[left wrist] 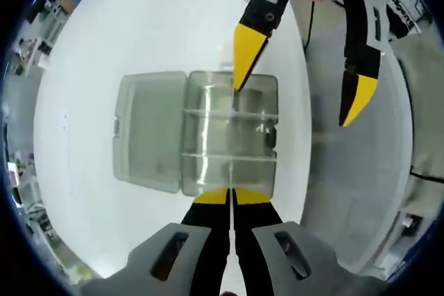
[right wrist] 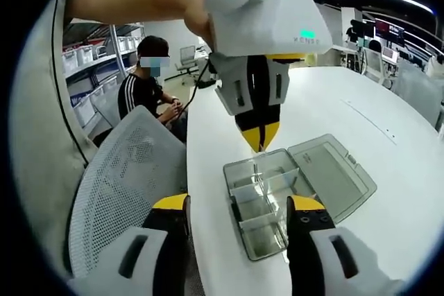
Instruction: Insert the divider into the dual guide fixture by aligning both edges with the guide slots and pushing it downward to the bottom, including one-sided entry, uneven engagement, binding, and posture correction.
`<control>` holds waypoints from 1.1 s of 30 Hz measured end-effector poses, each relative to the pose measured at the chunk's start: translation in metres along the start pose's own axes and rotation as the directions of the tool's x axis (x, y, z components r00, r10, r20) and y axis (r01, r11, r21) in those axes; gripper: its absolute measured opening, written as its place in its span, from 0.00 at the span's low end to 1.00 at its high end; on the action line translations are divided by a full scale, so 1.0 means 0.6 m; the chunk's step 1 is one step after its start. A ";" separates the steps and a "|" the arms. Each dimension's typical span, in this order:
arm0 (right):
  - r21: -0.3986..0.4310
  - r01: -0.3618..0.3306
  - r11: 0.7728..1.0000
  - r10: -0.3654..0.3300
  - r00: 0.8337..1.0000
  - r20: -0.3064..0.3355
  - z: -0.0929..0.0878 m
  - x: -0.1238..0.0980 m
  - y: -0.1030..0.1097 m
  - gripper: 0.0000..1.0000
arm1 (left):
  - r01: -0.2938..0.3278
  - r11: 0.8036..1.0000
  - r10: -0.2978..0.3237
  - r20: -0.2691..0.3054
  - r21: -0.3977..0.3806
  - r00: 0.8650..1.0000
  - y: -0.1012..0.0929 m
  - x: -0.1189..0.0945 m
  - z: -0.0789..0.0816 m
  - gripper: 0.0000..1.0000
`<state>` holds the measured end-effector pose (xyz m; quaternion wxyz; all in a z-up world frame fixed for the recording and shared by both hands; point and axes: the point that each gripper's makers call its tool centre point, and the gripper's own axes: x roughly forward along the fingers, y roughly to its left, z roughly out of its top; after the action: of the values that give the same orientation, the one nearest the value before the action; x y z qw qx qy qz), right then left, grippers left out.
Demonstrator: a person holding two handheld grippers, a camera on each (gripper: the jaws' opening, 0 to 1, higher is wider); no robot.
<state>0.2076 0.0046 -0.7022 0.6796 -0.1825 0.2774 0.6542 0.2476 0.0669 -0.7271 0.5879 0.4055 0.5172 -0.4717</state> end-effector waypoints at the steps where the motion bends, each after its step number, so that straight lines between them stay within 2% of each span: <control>1: 0.001 0.000 1.000 0.000 1.000 0.000 0.000 0.000 0.000 0.53 | -0.001 1.000 0.001 0.000 0.000 1.000 0.001 0.000 0.000 0.00; 23: 0.008 -0.006 1.000 0.006 1.000 -0.003 -0.001 0.002 -0.002 0.54 | 0.006 1.000 -0.006 -0.002 -0.002 1.000 0.001 0.011 -0.002 0.00; 33: 0.010 -0.008 1.000 0.008 1.000 0.002 0.001 0.002 -0.002 0.54 | 0.009 1.000 -0.008 -0.026 0.027 1.000 0.000 0.015 -0.001 0.00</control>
<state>0.2091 0.0060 -0.7027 0.6781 -0.1774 0.2810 0.6556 0.2478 0.0663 -0.7362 0.5737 0.4171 0.5200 -0.4760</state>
